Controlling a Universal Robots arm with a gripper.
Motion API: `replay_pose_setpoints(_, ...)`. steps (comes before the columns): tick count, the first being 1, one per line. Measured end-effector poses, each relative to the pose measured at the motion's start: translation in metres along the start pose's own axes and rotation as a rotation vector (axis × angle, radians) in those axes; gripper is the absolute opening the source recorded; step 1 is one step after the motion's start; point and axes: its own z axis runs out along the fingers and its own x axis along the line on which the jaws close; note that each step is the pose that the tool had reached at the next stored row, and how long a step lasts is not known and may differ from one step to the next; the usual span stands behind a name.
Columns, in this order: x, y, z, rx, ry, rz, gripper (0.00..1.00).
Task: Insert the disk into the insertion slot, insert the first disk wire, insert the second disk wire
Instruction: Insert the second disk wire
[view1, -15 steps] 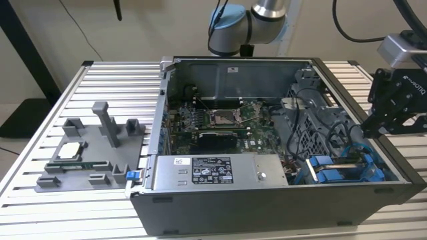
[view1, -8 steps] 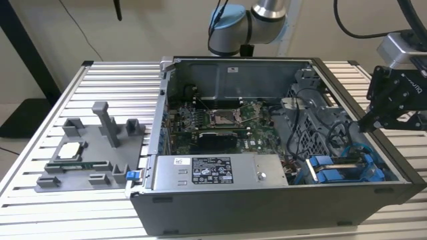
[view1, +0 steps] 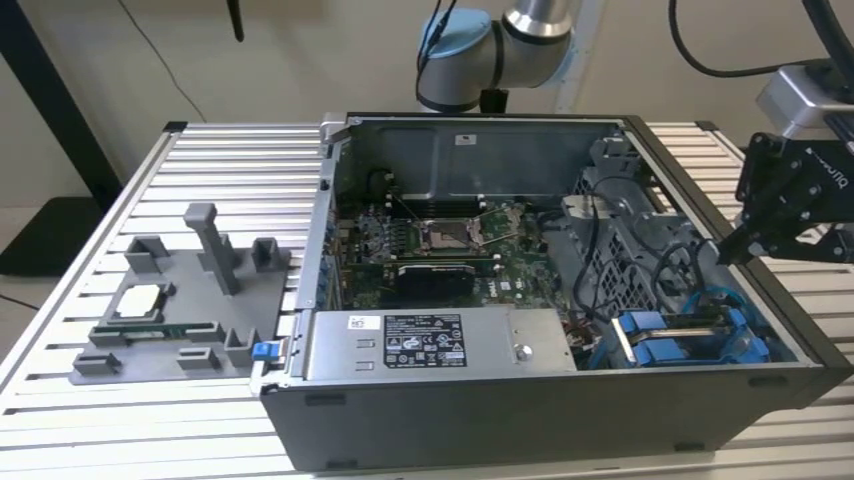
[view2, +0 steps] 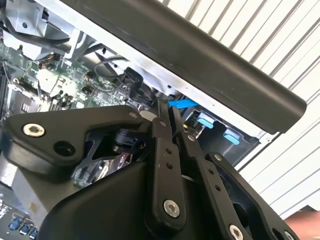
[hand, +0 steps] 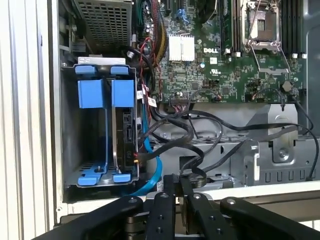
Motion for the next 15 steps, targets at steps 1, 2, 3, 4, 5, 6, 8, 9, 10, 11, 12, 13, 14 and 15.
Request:
replay_pose_setpoints(1,-0.0001,0.0007,-0.0006,0.0000,0.0000,0.000,0.00)
replay_pose_setpoints(2,-0.0001,0.0019,-0.0010,0.0000,-0.0003,0.000,0.00)
replay_pose_setpoints(3,-0.0001,0.0037,-0.0014,0.0005,-0.0004,0.000,0.00)
replay_pose_setpoints(4,-0.0001,0.0058,-0.0024,0.0013,-0.0001,0.000,0.00)
replay_pose_setpoints(5,-0.0002,0.0074,-0.0033,0.0021,-0.0001,0.000,0.00)
replay_pose_setpoints(6,-0.0003,0.0090,-0.0045,0.0032,-0.0001,-0.001,0.00)
replay_pose_setpoints(8,-0.0007,0.0120,-0.0073,0.0053,-0.0004,-0.001,0.00)
replay_pose_setpoints(9,-0.0010,0.0135,-0.0087,0.0064,-0.0003,-0.001,0.00)
replay_pose_setpoints(10,-0.0011,0.0151,-0.0102,0.0077,-0.0003,-0.001,0.00)
replay_pose_setpoints(11,-0.0013,0.0170,-0.0118,0.0090,-0.0004,-0.002,0.00)
replay_pose_setpoints(12,-0.0016,0.0188,-0.0134,0.0102,-0.0004,-0.002,0.00)
replay_pose_setpoints(13,-0.0018,0.0207,-0.0152,0.0115,-0.0004,-0.002,0.00)
replay_pose_setpoints(14,-0.0020,0.0226,-0.0170,0.0127,-0.0004,-0.003,0.00)
replay_pose_setpoints(15,-0.0023,0.0246,-0.0189,0.0137,0.0000,-0.003,0.00)
